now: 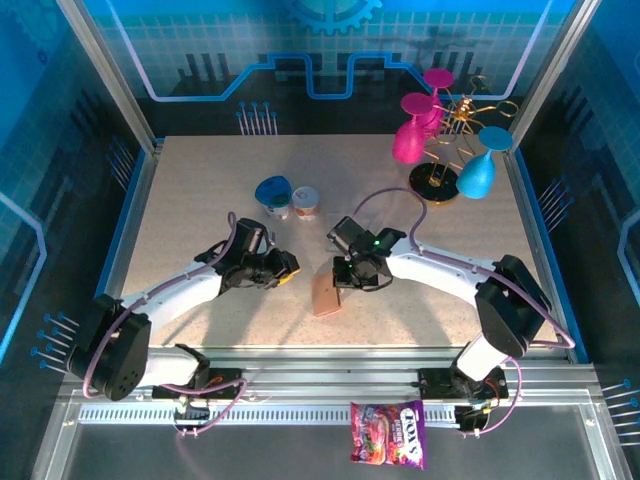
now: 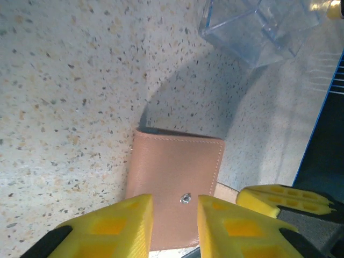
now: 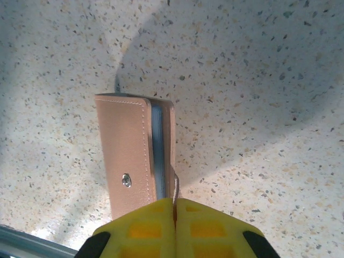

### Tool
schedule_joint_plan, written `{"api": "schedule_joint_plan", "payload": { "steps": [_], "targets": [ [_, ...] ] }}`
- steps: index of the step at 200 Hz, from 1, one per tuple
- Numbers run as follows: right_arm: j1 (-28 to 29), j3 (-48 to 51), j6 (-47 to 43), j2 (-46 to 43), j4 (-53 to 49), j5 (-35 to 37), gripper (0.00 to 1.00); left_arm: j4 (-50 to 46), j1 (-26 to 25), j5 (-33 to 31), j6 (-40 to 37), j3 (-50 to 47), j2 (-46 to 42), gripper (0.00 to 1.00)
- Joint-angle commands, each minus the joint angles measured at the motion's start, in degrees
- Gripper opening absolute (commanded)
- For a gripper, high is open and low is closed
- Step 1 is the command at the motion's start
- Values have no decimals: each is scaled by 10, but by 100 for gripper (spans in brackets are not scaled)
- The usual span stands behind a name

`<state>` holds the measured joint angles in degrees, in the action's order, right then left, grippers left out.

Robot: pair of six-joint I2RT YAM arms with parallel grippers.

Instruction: Take the credit cards out of the card holder

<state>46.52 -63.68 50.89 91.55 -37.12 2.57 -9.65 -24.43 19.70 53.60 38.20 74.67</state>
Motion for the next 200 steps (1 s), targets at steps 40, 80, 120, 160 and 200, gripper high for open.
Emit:
{"api": "schedule_joint_plan", "payload": {
  "steps": [40,80,120,160,200],
  "targets": [
    [7,-62,-11,-22,-40,3,0,-31,16,-8,-16,-3,-40,29],
    [18,-86,-7,-17,-40,0,0,-34,22,-6,-17,-5,-48,30],
    [26,-91,2,-13,-31,-4,0,-34,24,0,-19,-8,-47,30],
    [29,-91,-2,-9,-19,-12,0,-27,24,11,-19,-10,-42,30],
    [29,-88,-8,-9,-4,-20,0,-18,23,27,-20,-9,-29,30]
  ]
}}
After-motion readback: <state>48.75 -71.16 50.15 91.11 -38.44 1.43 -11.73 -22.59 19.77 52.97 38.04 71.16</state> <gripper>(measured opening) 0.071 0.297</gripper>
